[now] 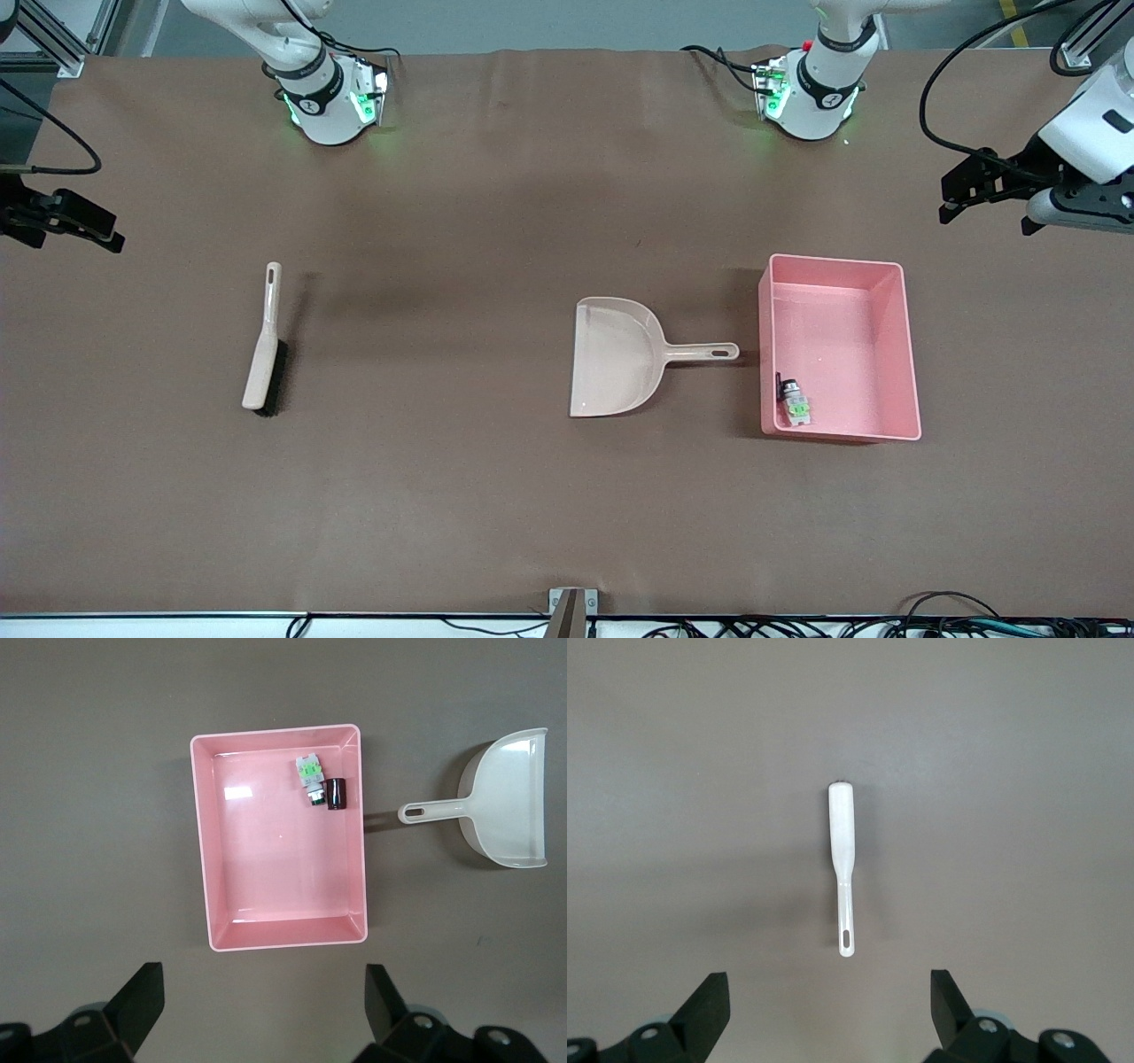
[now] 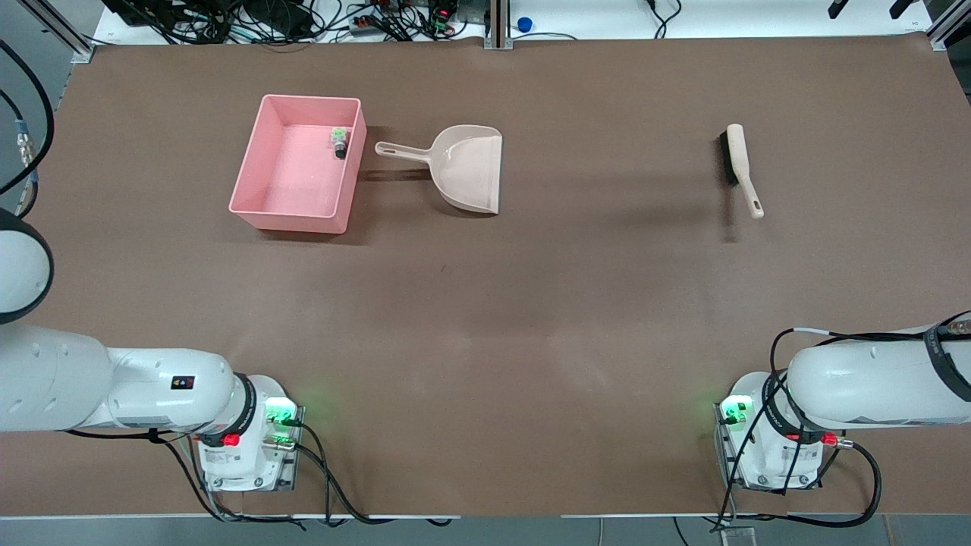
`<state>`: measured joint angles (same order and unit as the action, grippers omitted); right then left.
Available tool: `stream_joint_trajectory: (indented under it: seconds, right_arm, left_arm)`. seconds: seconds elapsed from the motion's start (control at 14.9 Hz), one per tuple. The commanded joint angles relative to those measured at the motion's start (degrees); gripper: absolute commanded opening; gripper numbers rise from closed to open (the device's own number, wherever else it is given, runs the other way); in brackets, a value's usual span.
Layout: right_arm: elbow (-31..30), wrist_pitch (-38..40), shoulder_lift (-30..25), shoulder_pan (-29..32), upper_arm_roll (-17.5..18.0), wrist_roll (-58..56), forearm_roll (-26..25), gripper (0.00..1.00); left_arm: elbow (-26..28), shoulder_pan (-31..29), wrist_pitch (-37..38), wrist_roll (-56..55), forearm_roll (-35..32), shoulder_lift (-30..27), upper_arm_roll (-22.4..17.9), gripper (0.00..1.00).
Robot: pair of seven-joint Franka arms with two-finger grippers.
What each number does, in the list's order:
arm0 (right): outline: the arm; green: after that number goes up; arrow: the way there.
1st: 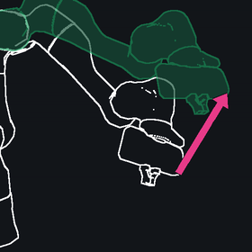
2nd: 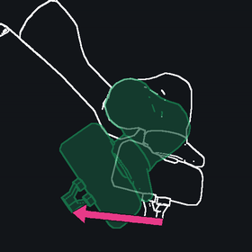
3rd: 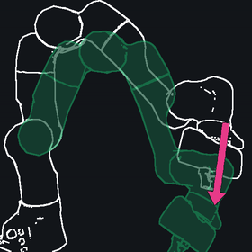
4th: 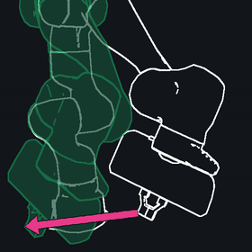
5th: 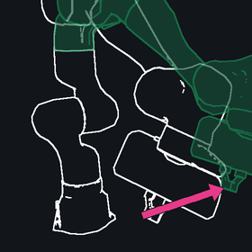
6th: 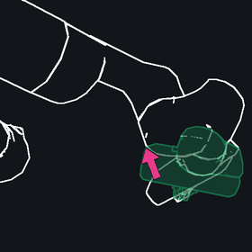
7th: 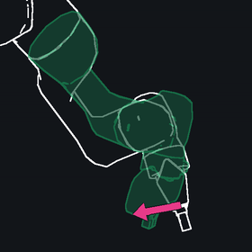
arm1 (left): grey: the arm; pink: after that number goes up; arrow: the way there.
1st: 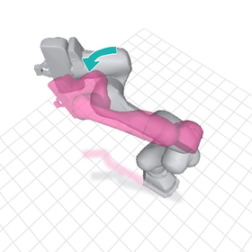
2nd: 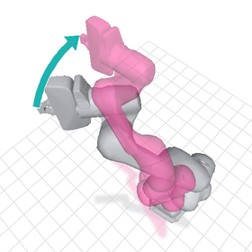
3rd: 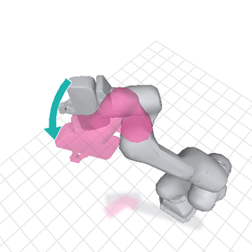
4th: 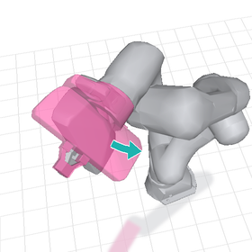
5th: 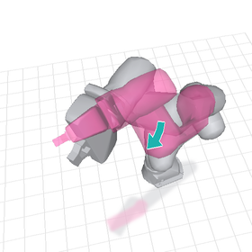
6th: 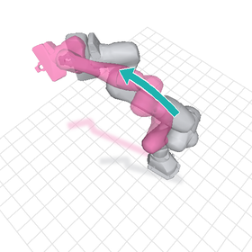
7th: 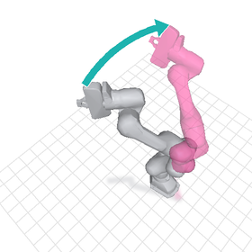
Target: Clean e-waste and dump in bin
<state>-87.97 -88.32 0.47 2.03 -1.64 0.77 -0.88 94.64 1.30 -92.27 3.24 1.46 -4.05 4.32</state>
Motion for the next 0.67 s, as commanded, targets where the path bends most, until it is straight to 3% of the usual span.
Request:
stream_joint_trajectory:
  seconds: [0.0, 0.61]
  right_arm:
    - [2.01, 0.69, -0.73, 0.7, 0.24, -0.24, 0.44, 1.0]
    - [1.84, 1.48, -0.73, 0.0, 0.58, 0.28, 0.53, 1.0]
  left_arm:
    - [-1.82, 0.37, 1.39, -3.58, -0.06, 0.89, 0.08, 1.0]
    - [-1.73, 1.34, 1.65, -10.79, -3.04, 0.62, 1.66, 1.0]
